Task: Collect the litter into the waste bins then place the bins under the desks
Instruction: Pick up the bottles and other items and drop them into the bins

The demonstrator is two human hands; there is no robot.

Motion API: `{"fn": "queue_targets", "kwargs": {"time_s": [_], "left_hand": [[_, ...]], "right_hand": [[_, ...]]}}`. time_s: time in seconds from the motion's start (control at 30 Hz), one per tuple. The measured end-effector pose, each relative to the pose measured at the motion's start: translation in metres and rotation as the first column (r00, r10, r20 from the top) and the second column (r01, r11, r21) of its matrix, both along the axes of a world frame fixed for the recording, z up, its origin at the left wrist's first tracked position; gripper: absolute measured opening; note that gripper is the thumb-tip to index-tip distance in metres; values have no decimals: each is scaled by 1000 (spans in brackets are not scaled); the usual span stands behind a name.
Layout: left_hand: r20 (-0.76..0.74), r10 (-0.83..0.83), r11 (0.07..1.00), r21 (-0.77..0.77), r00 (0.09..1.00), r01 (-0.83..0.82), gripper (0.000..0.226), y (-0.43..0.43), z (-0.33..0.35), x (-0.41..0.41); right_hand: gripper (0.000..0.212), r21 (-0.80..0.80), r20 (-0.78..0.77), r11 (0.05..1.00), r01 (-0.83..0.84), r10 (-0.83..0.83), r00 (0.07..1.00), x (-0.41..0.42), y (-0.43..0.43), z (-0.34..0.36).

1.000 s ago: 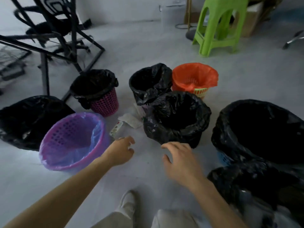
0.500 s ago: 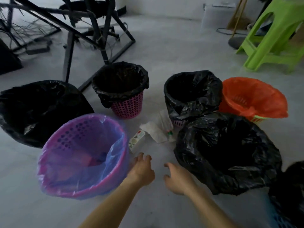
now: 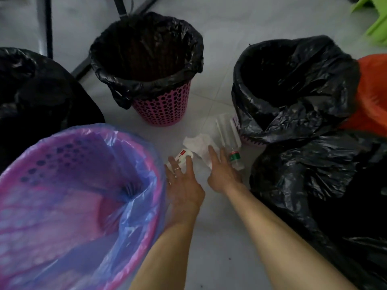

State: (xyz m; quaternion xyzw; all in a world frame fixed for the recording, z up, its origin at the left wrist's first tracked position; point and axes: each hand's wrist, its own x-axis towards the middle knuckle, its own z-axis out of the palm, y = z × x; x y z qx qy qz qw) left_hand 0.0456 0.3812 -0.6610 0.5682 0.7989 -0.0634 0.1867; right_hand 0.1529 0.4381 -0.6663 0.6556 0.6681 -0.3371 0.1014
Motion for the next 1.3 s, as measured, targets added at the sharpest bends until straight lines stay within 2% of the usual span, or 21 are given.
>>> {"fn": "queue_targets", "kwargs": {"time_s": [0.07, 0.1, 0.2, 0.27, 0.4, 0.53, 0.63, 0.7, 0.8, 0.93, 1.0, 1.13, 1.2, 1.3], "left_hand": [[-25, 21, 997, -77, 999, -23, 86, -4, -7, -1], [-65, 1, 998, -66, 998, -5, 88, -9, -11, -2], [-167, -102, 994, -61, 981, 93, 87, -28, -24, 0], [-104, -104, 994, -41, 989, 100, 83, -46, -25, 6], [-40, -114, 981, -161, 993, 107, 72, -93, -16, 15], [109, 5, 959, -282, 994, 26, 89, -132, 14, 19], [252, 72, 952, -305, 965, 8, 93, -158, 43, 10], [329, 91, 947, -321, 940, 20, 95, -169, 66, 0], [468, 135, 949, -315, 873, 22, 98, -184, 111, -7], [651, 197, 963, -270, 733, -19, 86, -207, 172, -4], [692, 195, 965, -263, 695, -9, 85, -219, 196, 2], [791, 129, 955, -261, 598, 139, 81, -238, 242, 39], [833, 47, 951, -206, 551, 229, 84, -242, 262, 68], [865, -131, 906, -94, 485, 412, 87, -253, 284, 121]], "right_hand": [[84, -72, 78, 996, -60, 66, 995, 6, -3, -19], [79, -86, 114, 993, -75, 84, 990, 8, -13, -27], [59, 45, 200, 994, -99, 88, 976, 11, -62, -39], [47, 57, 175, 996, -67, 56, 983, 13, -96, -38], [42, -123, 174, 992, -25, 46, 984, 24, -152, -28], [41, -316, 183, 949, -8, 69, 981, 37, -203, 0], [40, -355, 87, 931, 86, -59, 994, 54, -240, 31], [22, -340, -28, 924, 174, -195, 980, 69, -258, 57], [25, -256, -230, 891, 375, -433, 872, 97, -280, 103], [13, -170, -501, 792, 586, -582, 641, 140, -317, 170], [7, -176, -602, 706, 686, -629, 493, 161, -340, 198], [5, -206, -722, 542, 815, -646, 248, 204, -402, 246], [7, -180, -751, 446, 877, -638, 171, 224, -435, 258], [7, -148, -767, 246, 958, -640, 46, 258, -485, 262]]}}
